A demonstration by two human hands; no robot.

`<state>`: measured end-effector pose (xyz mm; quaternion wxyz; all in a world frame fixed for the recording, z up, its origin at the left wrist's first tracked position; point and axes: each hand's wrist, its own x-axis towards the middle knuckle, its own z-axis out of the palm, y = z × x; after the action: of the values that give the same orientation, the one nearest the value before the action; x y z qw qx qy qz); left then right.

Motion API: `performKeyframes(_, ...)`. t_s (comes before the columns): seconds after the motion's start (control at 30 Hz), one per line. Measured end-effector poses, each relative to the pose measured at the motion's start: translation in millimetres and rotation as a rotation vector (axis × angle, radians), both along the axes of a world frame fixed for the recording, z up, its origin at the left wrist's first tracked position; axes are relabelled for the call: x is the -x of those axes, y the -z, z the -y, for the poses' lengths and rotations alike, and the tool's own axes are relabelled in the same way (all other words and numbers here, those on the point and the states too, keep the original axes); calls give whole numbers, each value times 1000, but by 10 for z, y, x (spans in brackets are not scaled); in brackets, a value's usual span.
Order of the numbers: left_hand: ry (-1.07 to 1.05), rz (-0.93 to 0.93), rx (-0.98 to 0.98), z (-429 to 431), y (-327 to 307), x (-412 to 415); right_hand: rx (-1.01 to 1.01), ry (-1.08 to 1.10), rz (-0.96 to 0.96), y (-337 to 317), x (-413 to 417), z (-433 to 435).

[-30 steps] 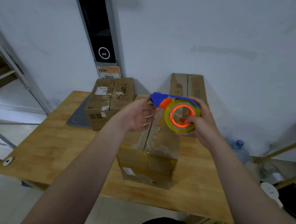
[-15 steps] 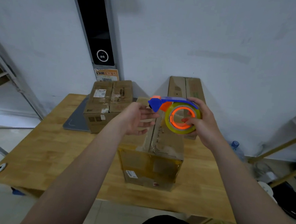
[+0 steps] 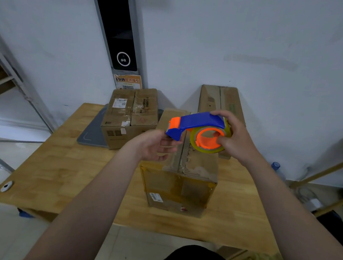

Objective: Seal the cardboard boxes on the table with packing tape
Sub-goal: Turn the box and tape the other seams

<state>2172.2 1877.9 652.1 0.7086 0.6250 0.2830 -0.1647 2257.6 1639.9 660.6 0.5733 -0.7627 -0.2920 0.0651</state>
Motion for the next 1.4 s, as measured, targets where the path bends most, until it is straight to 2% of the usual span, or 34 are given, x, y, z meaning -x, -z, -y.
performKeyframes(0.2, -79, 31, -23, 8, 51, 2, -14, -40, 19, 68, -55, -39)
performKeyframes(0.4, -252, 74, -9, 69, 123, -40, -13, -41, 58, 124, -113, -16)
performKeyframes(0.8, -181, 162, -365, 90, 207, -47, 213, -105, 334, 314, -150, 205)
performKeyframes(1.07, -237, 194, -477, -294, 307, 201, 153, 11, 363, 431, -190, 383)
performKeyframes(1.27, -251, 174, -522, -449, 511, 407, 151, 0, 446, 608, -26, 442)
performKeyframes(1.4, -308, 233, -556, -503, 716, 600, 165, -27, 534, 804, 173, 352)
